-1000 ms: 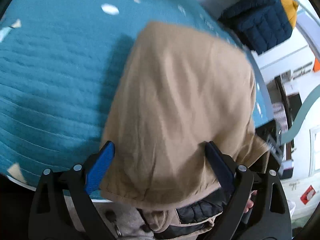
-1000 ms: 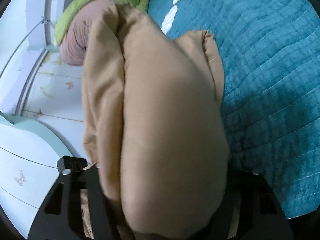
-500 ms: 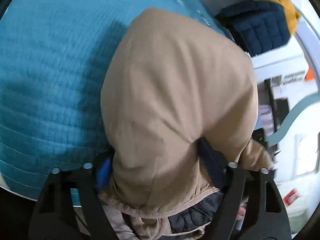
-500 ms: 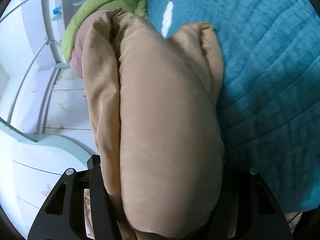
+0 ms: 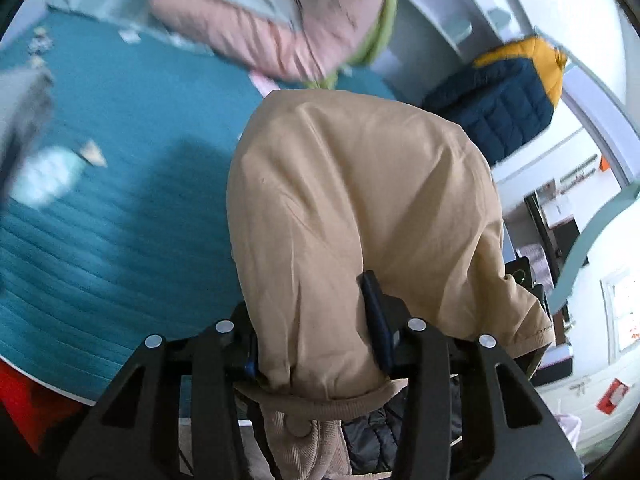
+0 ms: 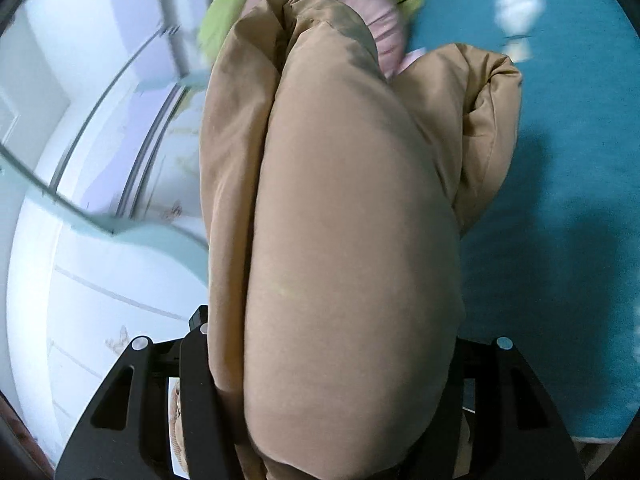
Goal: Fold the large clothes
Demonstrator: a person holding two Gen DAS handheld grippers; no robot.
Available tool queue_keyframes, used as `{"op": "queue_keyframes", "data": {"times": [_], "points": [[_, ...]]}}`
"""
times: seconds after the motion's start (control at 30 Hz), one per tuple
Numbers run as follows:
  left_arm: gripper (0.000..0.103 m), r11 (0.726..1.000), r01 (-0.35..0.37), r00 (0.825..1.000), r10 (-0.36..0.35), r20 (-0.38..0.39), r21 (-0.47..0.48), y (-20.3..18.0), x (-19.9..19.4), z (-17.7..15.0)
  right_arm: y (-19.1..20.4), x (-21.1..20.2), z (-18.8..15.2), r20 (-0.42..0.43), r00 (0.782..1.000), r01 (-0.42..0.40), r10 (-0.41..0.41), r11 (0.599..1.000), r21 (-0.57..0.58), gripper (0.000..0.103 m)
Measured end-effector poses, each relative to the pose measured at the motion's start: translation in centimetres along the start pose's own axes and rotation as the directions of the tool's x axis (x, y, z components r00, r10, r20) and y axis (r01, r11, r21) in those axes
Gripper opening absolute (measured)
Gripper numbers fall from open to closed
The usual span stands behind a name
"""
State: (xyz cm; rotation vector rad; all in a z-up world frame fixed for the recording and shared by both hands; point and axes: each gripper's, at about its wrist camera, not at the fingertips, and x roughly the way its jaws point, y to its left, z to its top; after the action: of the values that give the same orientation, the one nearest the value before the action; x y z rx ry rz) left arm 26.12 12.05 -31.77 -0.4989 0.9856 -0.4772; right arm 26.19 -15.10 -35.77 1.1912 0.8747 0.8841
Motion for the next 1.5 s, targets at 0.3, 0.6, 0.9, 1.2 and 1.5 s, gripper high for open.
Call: {"op": "queue_keyframes", "data": {"times": [0.3,0.6,0.9,1.2,1.5], "points": [[0.042,0.984,-0.166,0.963,0.175,0.207,-0.063,8.0,-13.8,5.8,4.8,17.2,0.2,-0.175,0.980,-0.106,0.093,0.992,-0.068,0.052],[0.042,0.919,-0.347,0.883,0.388,0.264,-0.188,19.7,-22.7,9.9,4.4,33.7,-4.0,-0.306,0.946,-0.132,0.110,0.990,-0.053,0.052],[0.042,0.841,-0.447,0.841,0.511,0.178,-0.304,29.5,-21.7,10.1,0.2,37.1,-5.0,-0.233,0.917,0.275,-0.323,0.936,-0.219,0.075],[0.081,0.805,-0.497,0.797,0.571,0.198,-0.323,29.0,-22.9,4.9,0.2,32.3,-5.4,-0.099,0.816,0.492,-0.570,0.774,-0.399,0.091],[0.081,0.775,-0.544,0.760,0.618,0.204,-0.321,26.2,-24.3,2.1,1.8,29.6,-5.4,-0.132,0.827,0.463,-0.547,0.795,-0.392,0.091]]}}
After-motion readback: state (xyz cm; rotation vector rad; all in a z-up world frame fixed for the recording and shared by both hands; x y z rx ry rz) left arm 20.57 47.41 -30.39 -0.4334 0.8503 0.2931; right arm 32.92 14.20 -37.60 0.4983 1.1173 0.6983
